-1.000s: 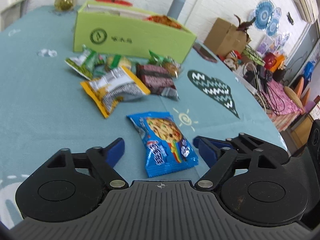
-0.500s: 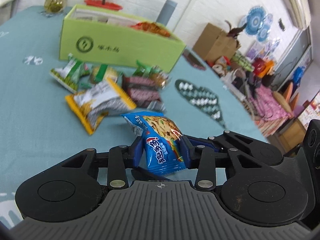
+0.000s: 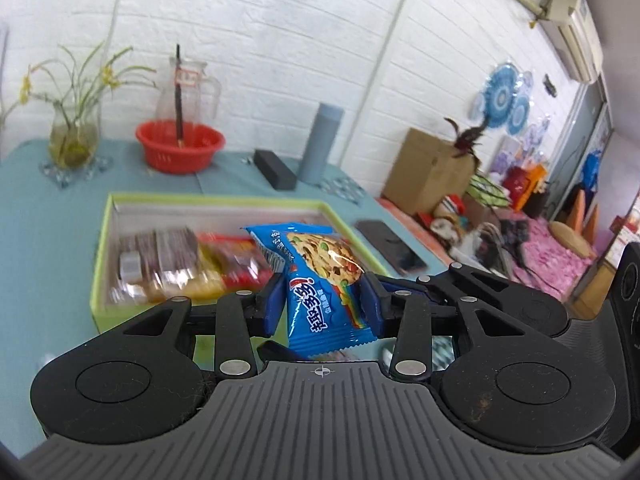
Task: Organize snacks
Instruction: 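Carry the blue cookie bag into the box and open the left tool, then grasp the yellow-and-white snack bag with the left tool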
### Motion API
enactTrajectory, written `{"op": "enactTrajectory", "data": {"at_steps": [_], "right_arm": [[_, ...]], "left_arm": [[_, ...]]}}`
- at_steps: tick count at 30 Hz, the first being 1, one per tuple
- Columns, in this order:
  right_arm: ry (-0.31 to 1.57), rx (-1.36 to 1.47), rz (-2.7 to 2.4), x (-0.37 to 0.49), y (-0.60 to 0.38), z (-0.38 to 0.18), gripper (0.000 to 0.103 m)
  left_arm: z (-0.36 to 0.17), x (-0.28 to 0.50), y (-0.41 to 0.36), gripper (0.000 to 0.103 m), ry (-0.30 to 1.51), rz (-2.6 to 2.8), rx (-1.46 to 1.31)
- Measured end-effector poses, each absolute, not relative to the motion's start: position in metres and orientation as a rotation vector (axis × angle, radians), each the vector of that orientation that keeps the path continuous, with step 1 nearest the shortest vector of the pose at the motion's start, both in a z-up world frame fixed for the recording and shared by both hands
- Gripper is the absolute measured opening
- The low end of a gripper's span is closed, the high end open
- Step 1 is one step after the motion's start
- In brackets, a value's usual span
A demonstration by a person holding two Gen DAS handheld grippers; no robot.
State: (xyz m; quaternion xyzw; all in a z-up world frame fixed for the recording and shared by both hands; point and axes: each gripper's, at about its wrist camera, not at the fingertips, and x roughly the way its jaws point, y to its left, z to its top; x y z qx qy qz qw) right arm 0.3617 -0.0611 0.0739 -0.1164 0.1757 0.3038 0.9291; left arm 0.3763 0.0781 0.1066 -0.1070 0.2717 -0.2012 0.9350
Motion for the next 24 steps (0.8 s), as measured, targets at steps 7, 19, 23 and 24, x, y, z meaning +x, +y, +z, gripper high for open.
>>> {"op": "enactTrajectory", "data": {"at_steps": [7,19,23,24], "right_arm": [[0.422,-0.256,0.631,0.446,-0.035,0.053,0.076],[0.335,-0.256,0.612,0.370,-0.074,0.084,0.093],[0.421,-0.218,0.666,0.318,-0.081,0.065,0.093],[0.450,-0.208,0.685,0.304,-0.081,0.055,0.093]], "left_arm": [[0.081,0.466,0.101,0.020,0.615,-0.372,-0.232],[0.114,0.391,0.137,0.070,0.430,-0.331,-0.296],[0.108,0.335,0.139,0.071,0.421,-0.341,-0.317],[0.101,0.322,0.139,0.071,0.435,-0.332,-0.323]]}}
